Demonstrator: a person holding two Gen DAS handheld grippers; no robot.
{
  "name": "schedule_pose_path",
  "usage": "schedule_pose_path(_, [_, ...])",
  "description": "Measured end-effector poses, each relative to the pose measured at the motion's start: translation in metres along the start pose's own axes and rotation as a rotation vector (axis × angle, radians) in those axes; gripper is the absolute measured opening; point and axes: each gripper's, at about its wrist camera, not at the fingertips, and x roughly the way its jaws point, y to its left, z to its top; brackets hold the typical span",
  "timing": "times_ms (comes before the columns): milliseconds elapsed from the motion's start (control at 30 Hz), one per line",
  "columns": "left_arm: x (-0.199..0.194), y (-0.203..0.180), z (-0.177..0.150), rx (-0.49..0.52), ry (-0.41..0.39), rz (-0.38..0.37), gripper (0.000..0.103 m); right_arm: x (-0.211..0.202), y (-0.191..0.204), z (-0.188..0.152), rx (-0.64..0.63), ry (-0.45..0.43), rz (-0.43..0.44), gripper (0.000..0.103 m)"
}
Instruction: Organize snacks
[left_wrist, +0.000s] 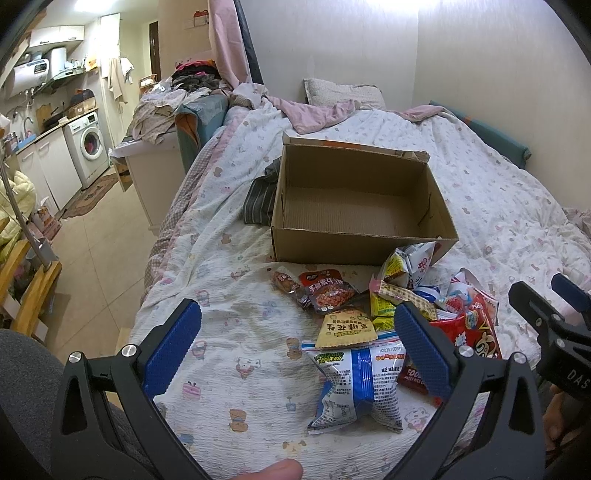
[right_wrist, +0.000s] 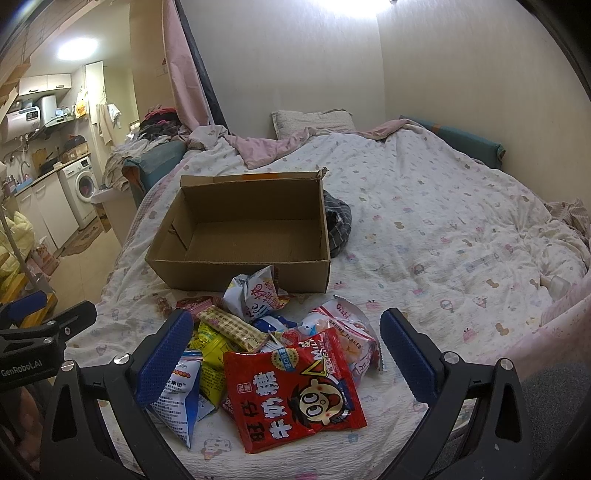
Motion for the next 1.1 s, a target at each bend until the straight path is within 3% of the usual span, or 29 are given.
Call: schedule_pose_path(1100, [-0.0018,0.0004,0.0035,-0.003,0.001,0.0,0.103,-0.0032,-0.0047,0.0032,-0.009,0.005,-0.003,0.103])
